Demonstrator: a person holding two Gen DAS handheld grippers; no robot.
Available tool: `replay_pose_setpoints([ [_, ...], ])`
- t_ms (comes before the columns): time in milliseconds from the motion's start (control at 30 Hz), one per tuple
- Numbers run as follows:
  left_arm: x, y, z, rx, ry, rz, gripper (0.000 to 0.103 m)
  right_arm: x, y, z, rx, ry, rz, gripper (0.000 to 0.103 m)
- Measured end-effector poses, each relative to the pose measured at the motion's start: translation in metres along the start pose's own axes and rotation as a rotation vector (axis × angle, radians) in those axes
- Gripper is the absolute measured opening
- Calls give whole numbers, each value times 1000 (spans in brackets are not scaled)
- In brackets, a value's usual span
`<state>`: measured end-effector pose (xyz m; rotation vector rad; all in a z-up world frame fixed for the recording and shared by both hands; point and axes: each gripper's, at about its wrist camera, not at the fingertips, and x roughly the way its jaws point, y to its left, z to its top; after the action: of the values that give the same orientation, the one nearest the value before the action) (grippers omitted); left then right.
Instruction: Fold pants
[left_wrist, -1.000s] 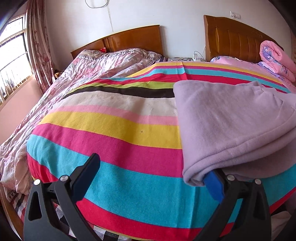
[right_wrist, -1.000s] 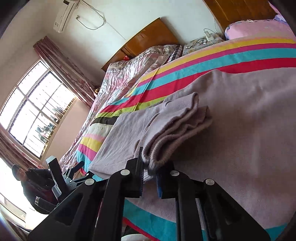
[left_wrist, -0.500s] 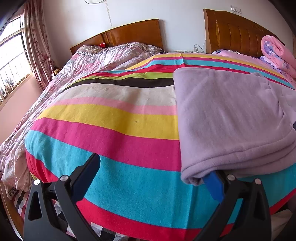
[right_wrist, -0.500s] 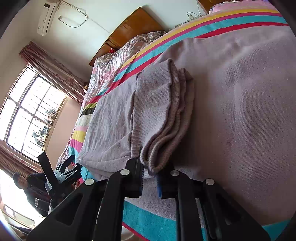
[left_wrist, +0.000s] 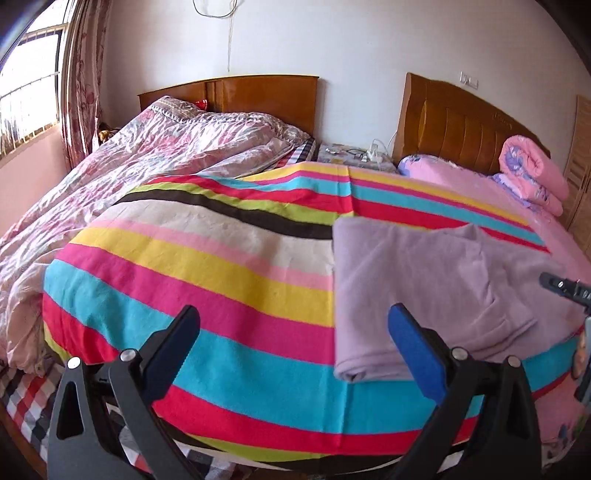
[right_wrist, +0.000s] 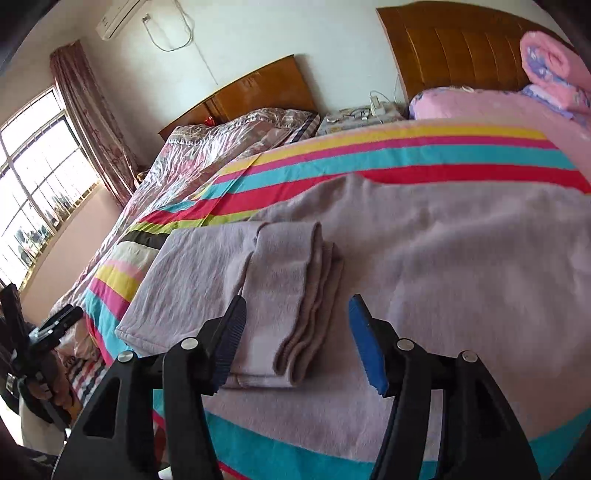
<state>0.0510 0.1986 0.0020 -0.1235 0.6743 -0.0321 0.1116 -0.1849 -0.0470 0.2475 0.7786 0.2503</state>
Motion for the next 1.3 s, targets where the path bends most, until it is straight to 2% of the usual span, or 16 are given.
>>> replay_pose_setpoints([
  [100, 29, -30, 23, -96, 49, -215, 102, 27, 38, 26, -215, 41, -1, 72],
  [133, 45, -43, 21, -92, 82, -248, 102, 42, 52, 29, -289, 82, -3, 73],
  [200, 75, -60, 6, -63, 143, -221, 102, 66, 70, 23, -392, 132, -9, 73],
  [267, 101, -72, -18, -33, 214, -218, 102, 82, 69, 11, -430, 186, -26, 73],
  [300, 110, -76, -30, 1, 224, -176, 101, 90, 61, 5, -424, 221, -34, 73],
  [333, 110, -83, -37, 61, 189, -143, 102, 98, 52, -4, -406, 255, -43, 75],
  [367, 110, -90, -41, 114, 183, -115, 102, 93, 47, -8, -412, 214, -12, 75],
  [433, 111, -96, -44, 167, 199, -83, 102, 89, 44, -8, -416, 224, 3, 76],
  [533, 101, -91, -32, 125, 224, -113, 102, 78, 44, 5, -403, 215, -9, 77],
  [633, 82, -95, -2, 117, 164, -180, 102, 65, 48, 26, -428, 170, 18, 77],
  [767, 101, -108, 48, 73, 147, -235, 102, 80, 61, 48, -523, 169, 39, 79],
  [867, 140, -106, 66, 6, 208, -201, 102, 104, 62, 48, -557, 226, 47, 79],
  [1000, 190, -97, 53, -43, 326, -154, 102, 129, 43, 38, -510, 285, 40, 83],
  [1167, 201, -108, 38, 63, 312, -79, 102, 127, 31, 44, -450, 271, 75, 88],
  [1233, 195, -109, 49, 36, 327, -104, 102, 117, 24, 53, -421, 231, 85, 88],
  [1300, 184, -111, 68, 15, 285, -154, 102, 105, 11, 65, -395, 185, 78, 88],
])
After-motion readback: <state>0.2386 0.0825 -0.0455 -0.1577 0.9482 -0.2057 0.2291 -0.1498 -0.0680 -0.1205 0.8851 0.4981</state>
